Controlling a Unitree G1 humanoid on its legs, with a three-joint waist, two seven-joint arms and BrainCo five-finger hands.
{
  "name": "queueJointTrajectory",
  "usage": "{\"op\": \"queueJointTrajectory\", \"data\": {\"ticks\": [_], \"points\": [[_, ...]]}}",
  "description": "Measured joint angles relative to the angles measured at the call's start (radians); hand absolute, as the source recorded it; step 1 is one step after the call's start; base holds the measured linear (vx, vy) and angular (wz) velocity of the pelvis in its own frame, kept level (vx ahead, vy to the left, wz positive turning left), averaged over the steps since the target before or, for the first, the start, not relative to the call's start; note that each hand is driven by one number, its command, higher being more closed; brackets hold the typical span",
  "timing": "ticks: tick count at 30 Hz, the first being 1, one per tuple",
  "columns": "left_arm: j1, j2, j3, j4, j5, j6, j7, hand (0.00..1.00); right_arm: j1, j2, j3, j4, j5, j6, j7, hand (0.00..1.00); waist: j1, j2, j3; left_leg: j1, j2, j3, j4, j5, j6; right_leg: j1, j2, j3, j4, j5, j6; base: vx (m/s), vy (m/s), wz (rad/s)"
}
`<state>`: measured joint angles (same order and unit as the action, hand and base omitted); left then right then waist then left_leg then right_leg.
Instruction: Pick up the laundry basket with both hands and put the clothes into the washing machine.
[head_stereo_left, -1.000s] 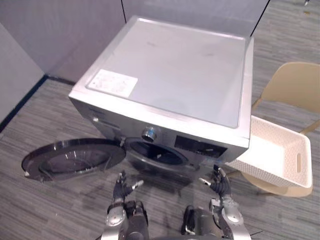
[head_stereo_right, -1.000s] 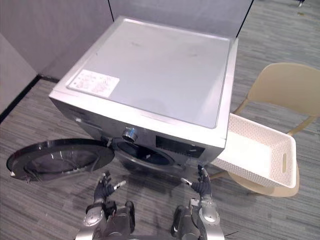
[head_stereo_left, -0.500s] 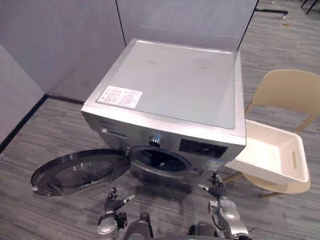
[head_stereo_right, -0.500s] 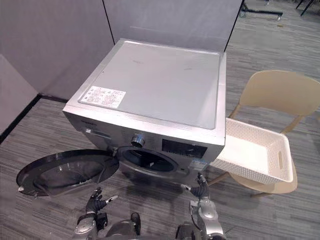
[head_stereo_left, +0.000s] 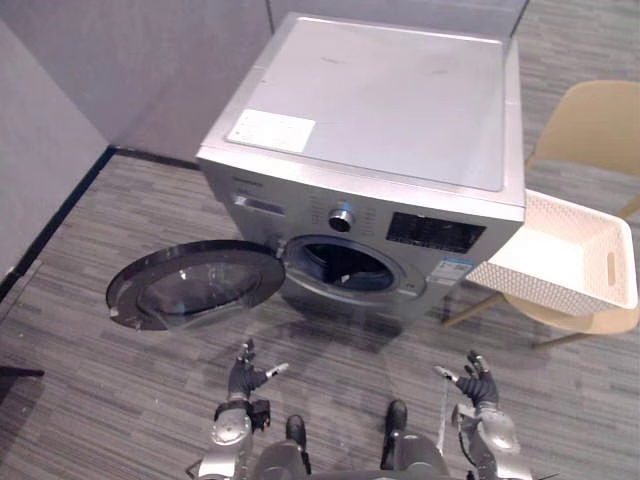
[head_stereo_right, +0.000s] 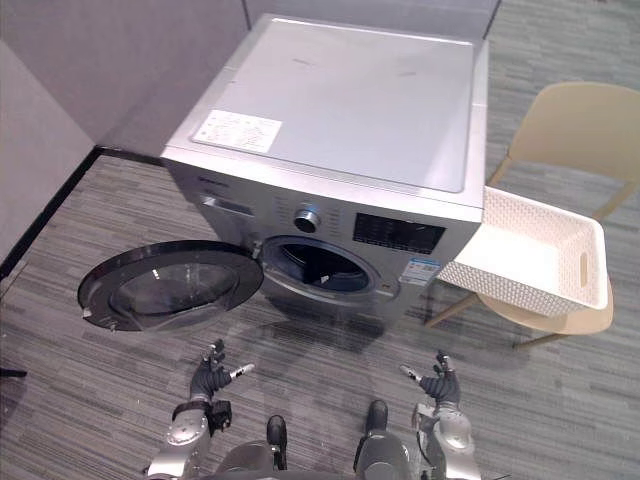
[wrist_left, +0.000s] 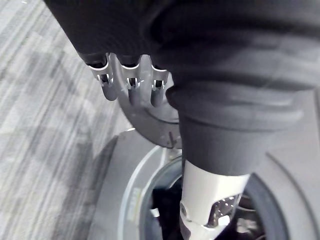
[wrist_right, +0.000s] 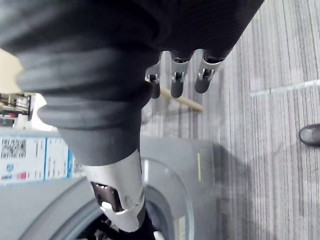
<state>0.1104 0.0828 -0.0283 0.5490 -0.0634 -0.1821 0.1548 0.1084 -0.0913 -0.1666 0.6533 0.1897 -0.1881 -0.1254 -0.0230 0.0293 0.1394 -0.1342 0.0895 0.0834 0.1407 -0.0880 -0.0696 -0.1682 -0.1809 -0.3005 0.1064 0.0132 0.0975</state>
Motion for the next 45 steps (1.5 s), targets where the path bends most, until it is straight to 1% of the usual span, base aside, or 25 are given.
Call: {"op": "queueJointTrajectory", "data": {"ticks": [1,3,4,6,8,10,12,14,16,18,19,21,22,24,25,27,29,30,33,35,36,38,39,43,45], "points": [[0.006,0.008,-0.006,-0.033,0.001,0.000,0.000,0.00,0.003,0.005,-0.002,0.000,0.000,0.000,0.000,0.00,0.001,-0.002,-0.001,0.007,-0.008,-0.002,-0.002,0.001,0.002,0.015,-0.006,-0.002,-0.013,0.007,0.007,-0.06,0.180,0.33],[0.041,0.030,-0.009,-0.186,0.071,-0.005,0.000,0.00,0.012,0.007,-0.003,-0.002,-0.006,0.000,0.000,0.00,0.008,-0.002,-0.031,0.027,-0.035,-0.002,-0.026,0.011,0.019,0.045,-0.025,-0.002,-0.058,0.034,0.022,-0.04,0.128,0.08],[0.043,0.037,-0.009,-0.214,0.085,-0.008,0.000,0.00,0.014,0.006,-0.006,-0.003,-0.006,-0.001,0.000,0.00,0.009,-0.001,-0.041,0.027,-0.040,-0.002,-0.035,0.016,0.025,0.045,-0.028,-0.002,-0.069,0.041,0.022,-0.03,0.092,0.01],[0.031,0.063,-0.006,-0.279,0.159,-0.030,0.000,0.00,0.013,0.005,-0.017,-0.004,-0.037,-0.001,0.000,0.00,0.008,0.005,-0.053,0.029,-0.053,-0.002,-0.055,0.021,0.031,0.055,-0.032,0.000,-0.105,0.064,0.024,-0.03,0.056,-0.02],[0.007,0.087,0.006,-0.303,0.206,-0.037,0.004,0.00,0.020,0.005,-0.019,-0.004,-0.045,-0.001,0.001,0.00,0.006,0.005,-0.055,0.042,-0.056,0.000,-0.068,0.025,0.032,0.071,-0.031,0.001,-0.133,0.078,0.025,-0.03,0.013,-0.07],[-0.046,0.124,0.054,-0.308,0.259,-0.040,0.020,0.00,0.031,0.003,-0.019,-0.004,-0.047,-0.001,0.003,0.00,-0.003,0.003,-0.059,0.044,-0.056,-0.002,-0.076,0.030,0.029,0.075,-0.026,0.000,-0.152,0.088,0.021,0.00,-0.016,-0.04],[-0.103,0.183,0.122,-0.314,0.306,-0.039,0.051,0.00,0.040,0.003,-0.019,-0.004,-0.065,-0.001,0.019,0.00,-0.011,-0.001,-0.061,0.045,-0.056,-0.001,-0.092,0.041,0.031,0.075,-0.017,0.002,-0.171,0.100,0.020,0.02,-0.017,-0.07],[-0.179,0.298,0.203,-0.310,0.371,-0.026,0.110,0.00,0.057,0.001,-0.017,-0.011,-0.083,-0.001,0.039,0.00,-0.017,-0.007,-0.061,0.047,-0.051,0.000,-0.106,0.050,0.024,0.075,-0.005,0.004,-0.187,0.109,0.019,0.04,-0.032,-0.06],[-0.237,0.372,0.248,-0.286,0.395,-0.020,0.138,0.00,0.074,-0.003,-0.012,-0.016,-0.084,-0.001,0.042,0.00,-0.015,-0.011,-0.061,0.045,-0.044,0.003,-0.108,0.050,0.023,0.076,0.003,0.004,-0.198,0.116,0.013,0.04,-0.035,-0.06],[-0.352,0.493,0.285,-0.188,0.418,0.005,0.178,0.00,0.081,-0.006,0.005,-0.029,-0.087,-0.001,0.049,0.00,-0.009,-0.035,-0.050,0.031,-0.035,0.010,-0.106,0.052,0.020,0.058,0.013,0.021,-0.199,0.119,0.009,0.03,-0.038,-0.12],[-0.381,0.523,0.285,-0.156,0.424,0.013,0.180,0.00,0.082,-0.007,0.015,-0.043,-0.088,-0.001,0.055,0.00,-0.006,-0.042,-0.047,0.021,-0.032,0.012,-0.104,0.052,0.019,0.048,0.015,0.025,-0.199,0.121,0.006,-0.01,-0.020,-0.15],[-0.491,0.618,0.284,-0.058,0.429,0.037,0.180,0.00,0.079,-0.013,0.051,-0.087,-0.092,-0.003,0.074,0.00,0.000,-0.083,-0.032,-0.035,-0.024,0.018,-0.085,0.053,0.018,-0.005,0.023,0.034,-0.199,0.135,-0.009,-0.05,-0.011,-0.11],[-0.584,0.683,0.271,0.020,0.430,0.050,0.181,0.00,0.072,-0.010,0.079,-0.105,-0.094,-0.003,0.084,0.00,0.003,-0.121,-0.010,-0.085,-0.017,0.016,-0.056,0.053,0.016,-0.042,0.031,0.036,-0.199,0.146,-0.021,-0.07,-0.008,-0.05],[-0.666,0.740,0.257,0.103,0.429,0.060,0.180,0.00,0.074,-0.008,0.109,-0.129,-0.094,-0.004,0.086,0.00,0.004,-0.156,0.011,-0.128,-0.009,0.014,-0.031,0.052,0.014,-0.073,0.038,0.039,-0.201,0.159,-0.031,-0.08,-0.010,-0.01],[-0.733,0.774,0.248,0.173,0.429,0.070,0.178,0.00,0.073,0.000,0.129,-0.143,-0.090,-0.007,0.088,0.00,0.006,-0.178,0.037,-0.151,-0.003,0.011,-0.013,0.051,0.012,-0.086,0.043,0.040,-0.203,0.167,-0.039,-0.08,-0.014,0.01],[-0.816,0.807,0.226,0.250,0.428,0.086,0.176,0.00,0.076,0.008,0.162,-0.180,-0.082,-0.012,0.088,0.00,0.009,-0.197,0.068,-0.196,0.005,0.002,0.019,0.047,0.007,-0.110,0.049,0.043,-0.204,0.181,-0.046,-0.10,-0.012,0.07],[-0.905,0.809,0.217,0.301,0.420,0.091,0.173,0.00,0.064,0.008,0.183,-0.184,-0.078,-0.041,0.096,0.00,0.025,-0.199,0.095,-0.268,0.020,-0.008,0.071,0.039,-0.003,-0.153,0.062,0.050,-0.204,0.206,-0.067,-0.13,-0.010,0.09],[-0.955,0.809,0.206,0.330,0.419,0.094,0.168,0.00,0.029,0.006,0.175,-0.139,-0.062,-0.047,0.106,0.00,0.029,-0.203,0.116,-0.293,0.025,-0.022,0.089,0.038,-0.004,-0.165,0.064,0.050,-0.204,0.207,-0.067,-0.11,-0.011,0.11],[-1.023,0.807,0.187,0.333,0.418,0.099,0.148,0.00,-0.027,0.000,0.155,-0.112,-0.010,-0.046,0.104,0.00,0.040,-0.207,0.135,-0.385,0.052,-0.030,0.154,0.021,-0.023,-0.221,0.078,0.049,-0.201,0.208,-0.069,-0.13,-0.051,0.05],[-1.042,0.797,0.186,0.333,0.405,0.100,0.126,0.00,-0.041,-0.002,0.145,-0.140,0.020,-0.050,0.104,0.00,0.052,-0.206,0.143,-0.450,0.087,-0.047,0.217,-0.001,-0.032,-0.250,0.109,0.044,-0.199,0.210,-0.073,-0.11,-0.048,-0.13],[-1.042,0.786,0.185,0.333,0.399,0.100,0.123,0.00,-0.040,-0.003,0.139,-0.146,0.029,-0.050,0.104,0.00,0.054,-0.206,0.143,-0.460,0.096,-0.051,0.227,-0.006,-0.037,-0.254,0.117,0.043,-0.199,0.210,-0.074,-0.07,-0.070,-0.12],[-1.042,0.729,0.164,0.333,0.375,0.100,0.085,0.00,-0.039,-0.011,0.113,-0.151,0.047,-0.051,0.099,0.00,0.067,-0.206,0.143,-0.478,0.120,-0.057,0.252,-0.015,-0.050,-0.260,0.139,0.037,-0.200,0.203,-0.082,-0.03,-0.060,-0.11],[-1.042,0.715,0.147,0.332,0.375,0.099,0.089,0.00,-0.039,-0.014,0.104,-0.155,0.048,-0.051,0.098,0.00,0.068,-0.206,0.144,-0.480,0.124,-0.059,0.255,-0.016,-0.052,-0.260,0.146,0.035,-0.200,0.202,-0.084,-0.01,-0.041,-0.07],[-1.043,0.701,0.146,0.320,0.346,0.080,0.087,0.00,-0.040,-0.034,0.085,-0.167,0.055,-0.053,0.081,0.00,0.077,-0.200,0.147,-0.481,0.138,-0.061,0.255,-0.014,-0.050,-0.260,0.157,0.032,-0.200,0.201,-0.085,0.00,-0.010,-0.01],[-1.041,0.677,0.145,0.310,0.337,0.061,0.087,0.00,-0.040,-0.042,0.074,-0.167,0.057,-0.053,0.080,0.00,0.094,-0.196,0.150,-0.479,0.138,-0.061,0.254,-0.013,-0.050,-0.259,0.157,0.031,-0.198,0.202,-0.085,0.02,0.012,0.01]]}}
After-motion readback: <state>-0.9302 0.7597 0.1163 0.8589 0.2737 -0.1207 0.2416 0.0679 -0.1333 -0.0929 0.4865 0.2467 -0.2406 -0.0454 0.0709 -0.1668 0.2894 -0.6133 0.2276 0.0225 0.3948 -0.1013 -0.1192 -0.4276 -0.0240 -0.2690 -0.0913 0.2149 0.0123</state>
